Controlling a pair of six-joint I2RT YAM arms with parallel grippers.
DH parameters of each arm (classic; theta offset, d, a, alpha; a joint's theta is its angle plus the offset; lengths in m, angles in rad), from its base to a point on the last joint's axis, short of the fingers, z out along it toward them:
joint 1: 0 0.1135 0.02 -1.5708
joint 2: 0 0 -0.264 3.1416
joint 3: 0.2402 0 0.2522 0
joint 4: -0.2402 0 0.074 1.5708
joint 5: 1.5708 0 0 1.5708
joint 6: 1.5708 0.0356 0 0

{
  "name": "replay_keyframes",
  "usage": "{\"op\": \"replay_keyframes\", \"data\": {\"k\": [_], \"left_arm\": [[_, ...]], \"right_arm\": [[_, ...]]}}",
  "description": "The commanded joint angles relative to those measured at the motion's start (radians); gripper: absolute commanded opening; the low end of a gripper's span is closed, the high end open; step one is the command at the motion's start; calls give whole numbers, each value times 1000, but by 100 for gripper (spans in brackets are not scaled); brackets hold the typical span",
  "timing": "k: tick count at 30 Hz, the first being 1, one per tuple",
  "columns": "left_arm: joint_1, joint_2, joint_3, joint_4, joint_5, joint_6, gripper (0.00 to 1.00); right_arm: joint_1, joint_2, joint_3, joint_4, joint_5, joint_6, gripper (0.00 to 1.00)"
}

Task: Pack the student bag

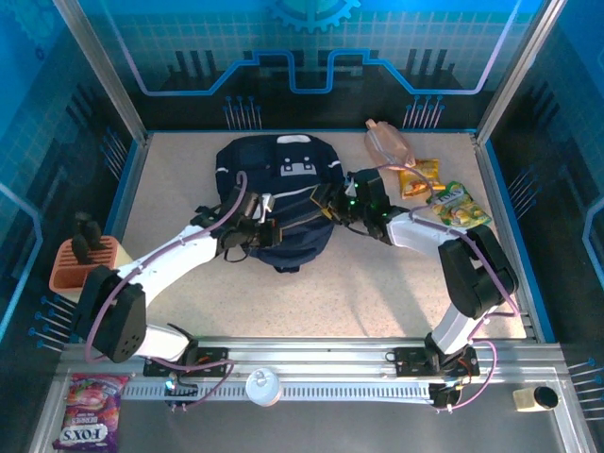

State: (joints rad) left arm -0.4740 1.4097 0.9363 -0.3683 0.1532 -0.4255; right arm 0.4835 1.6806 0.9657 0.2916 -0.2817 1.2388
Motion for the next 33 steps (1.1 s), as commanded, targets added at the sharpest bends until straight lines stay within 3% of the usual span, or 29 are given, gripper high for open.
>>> {"op": "replay_keyframes", "data": {"k": [1, 11, 19, 27, 33], "left_arm": [[-46, 20, 60, 28, 73, 49, 0], [-70, 64, 99, -16, 14, 78, 0], [-43, 45, 108, -148, -65, 158, 0], [9, 33, 134, -311, -61, 240, 0], [37, 54, 191, -430, -162, 290, 0]], "right_arm": [[52, -39, -7, 3, 101, 86, 52], [114, 31, 112, -130, 184, 166, 44], [88, 0, 124, -143, 198, 108, 17], [15, -71, 83, -122, 161, 66, 13], [-29, -112, 61, -134, 137, 51, 13]]}}
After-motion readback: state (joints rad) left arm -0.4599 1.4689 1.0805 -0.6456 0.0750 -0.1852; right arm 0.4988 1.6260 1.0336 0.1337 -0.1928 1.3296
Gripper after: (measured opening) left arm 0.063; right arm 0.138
